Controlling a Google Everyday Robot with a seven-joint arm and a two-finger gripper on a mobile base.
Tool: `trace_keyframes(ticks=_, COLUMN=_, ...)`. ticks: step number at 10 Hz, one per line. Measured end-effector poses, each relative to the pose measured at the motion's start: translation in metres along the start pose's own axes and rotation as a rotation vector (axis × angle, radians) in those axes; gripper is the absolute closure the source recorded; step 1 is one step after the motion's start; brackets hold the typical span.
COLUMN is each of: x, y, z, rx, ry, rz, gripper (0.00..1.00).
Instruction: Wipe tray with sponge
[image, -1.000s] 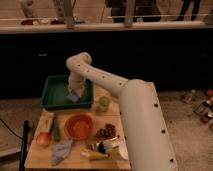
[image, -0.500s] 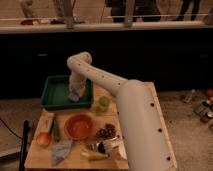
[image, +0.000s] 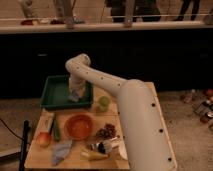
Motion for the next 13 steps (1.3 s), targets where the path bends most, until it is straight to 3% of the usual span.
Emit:
trace_keyframes(ticks=2, x=0.0, y=0.004, z=0.005, rx=0.008, ry=0.015, rz=0.003, gripper=1.0)
trace_keyframes(ticks=9, x=-0.001, y=0.014, z=0.024, rx=-0.012, ry=-0.026, rz=0.009, gripper=1.0)
trace_keyframes(ticks=13, x=0.008, y=0.015, z=0.026, rx=-0.03, ry=-0.024, rz=0.012, gripper=1.0)
